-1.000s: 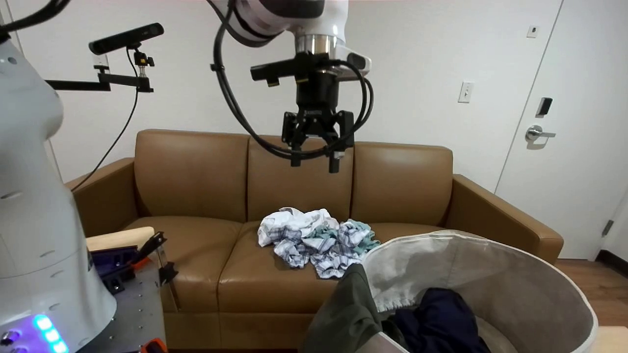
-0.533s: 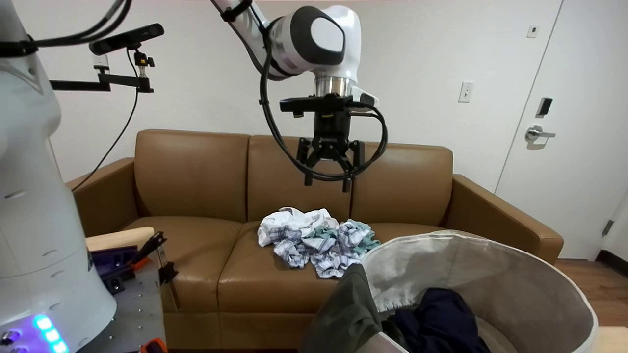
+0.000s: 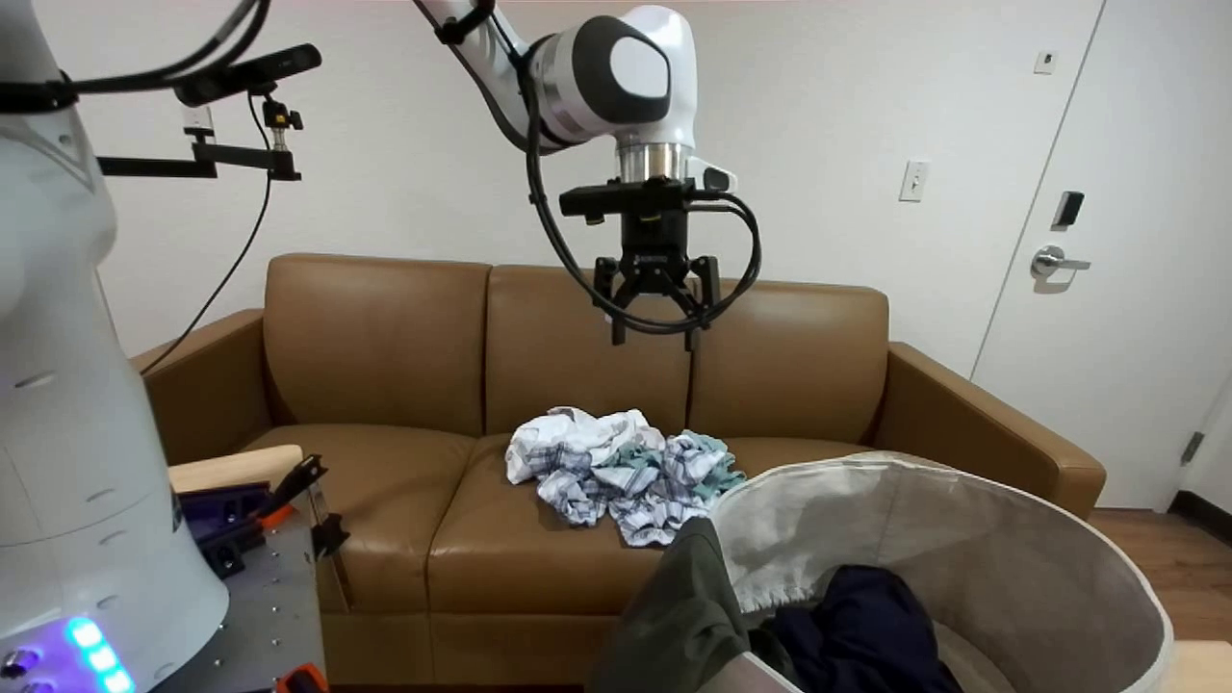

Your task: Pick up one cloth from the couch and put it in the bag

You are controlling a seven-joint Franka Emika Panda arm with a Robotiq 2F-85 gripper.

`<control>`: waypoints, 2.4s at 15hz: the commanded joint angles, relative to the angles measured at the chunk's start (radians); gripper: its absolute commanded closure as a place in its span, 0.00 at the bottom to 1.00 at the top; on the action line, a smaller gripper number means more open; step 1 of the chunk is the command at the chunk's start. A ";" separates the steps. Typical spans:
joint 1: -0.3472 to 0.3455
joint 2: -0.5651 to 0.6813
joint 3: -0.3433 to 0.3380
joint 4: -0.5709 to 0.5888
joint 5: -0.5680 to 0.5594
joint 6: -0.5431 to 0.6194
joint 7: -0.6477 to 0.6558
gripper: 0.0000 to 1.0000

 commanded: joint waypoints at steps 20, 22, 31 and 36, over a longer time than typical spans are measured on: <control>0.199 0.744 0.134 0.608 0.010 0.393 0.099 0.00; 0.201 0.863 0.161 0.713 0.035 0.437 0.063 0.00; 0.264 0.984 0.143 0.858 0.025 0.318 0.068 0.00; 0.318 1.193 0.155 1.151 0.025 0.091 -0.007 0.00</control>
